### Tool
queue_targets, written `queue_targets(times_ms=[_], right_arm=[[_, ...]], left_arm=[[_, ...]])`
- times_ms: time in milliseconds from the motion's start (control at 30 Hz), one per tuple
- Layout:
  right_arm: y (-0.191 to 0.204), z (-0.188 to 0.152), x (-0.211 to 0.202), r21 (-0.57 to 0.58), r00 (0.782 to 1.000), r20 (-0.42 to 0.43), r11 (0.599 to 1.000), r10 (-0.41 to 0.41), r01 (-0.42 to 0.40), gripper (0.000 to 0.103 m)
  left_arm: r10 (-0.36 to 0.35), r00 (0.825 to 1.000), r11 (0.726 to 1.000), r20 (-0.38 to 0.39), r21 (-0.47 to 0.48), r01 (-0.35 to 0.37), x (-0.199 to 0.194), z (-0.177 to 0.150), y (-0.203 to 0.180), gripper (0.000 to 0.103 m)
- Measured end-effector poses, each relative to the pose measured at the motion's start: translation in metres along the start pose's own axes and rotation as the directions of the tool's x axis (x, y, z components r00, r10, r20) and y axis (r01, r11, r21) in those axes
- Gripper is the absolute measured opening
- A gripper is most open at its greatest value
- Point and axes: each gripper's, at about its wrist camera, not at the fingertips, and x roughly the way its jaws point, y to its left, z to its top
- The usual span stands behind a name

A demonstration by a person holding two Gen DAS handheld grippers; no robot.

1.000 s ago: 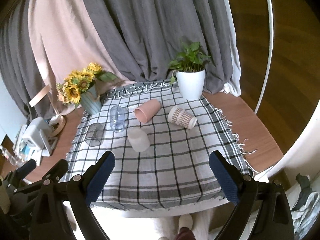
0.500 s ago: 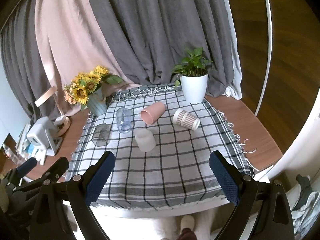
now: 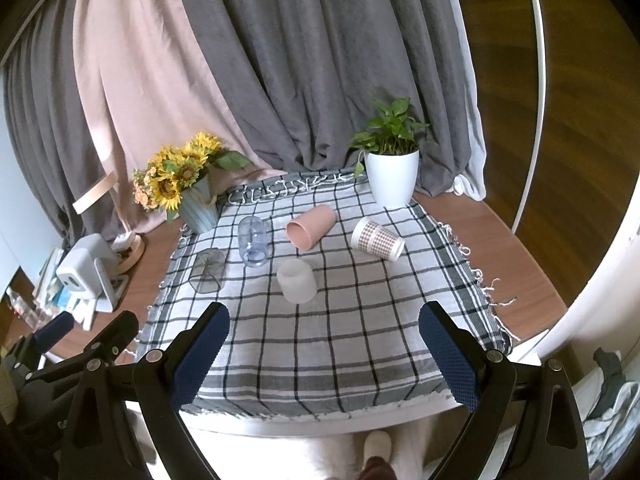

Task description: Flip cup upside down

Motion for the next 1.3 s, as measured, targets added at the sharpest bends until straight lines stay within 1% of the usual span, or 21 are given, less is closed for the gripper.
queue_targets(times_ms=[567,1300], right_arm=[[0.0016,-0.0006,-0.001,-0.001,1.0,0.007,1.0,0.002,-0.002,0.096],[-0.001,0.0004,-0.0029,0.002,1.0,0.007,1.0,-0.002,0.002,0.096]], left_arm=[[-0.004,1.0,1.0,0.014,0.012,0.004,-0.0046,0.0079,-0.0009,0.103],[-0.018,1.0,1.0,0.024,0.024,0.017,-0.0066,0.009,-0.0017,0.103]])
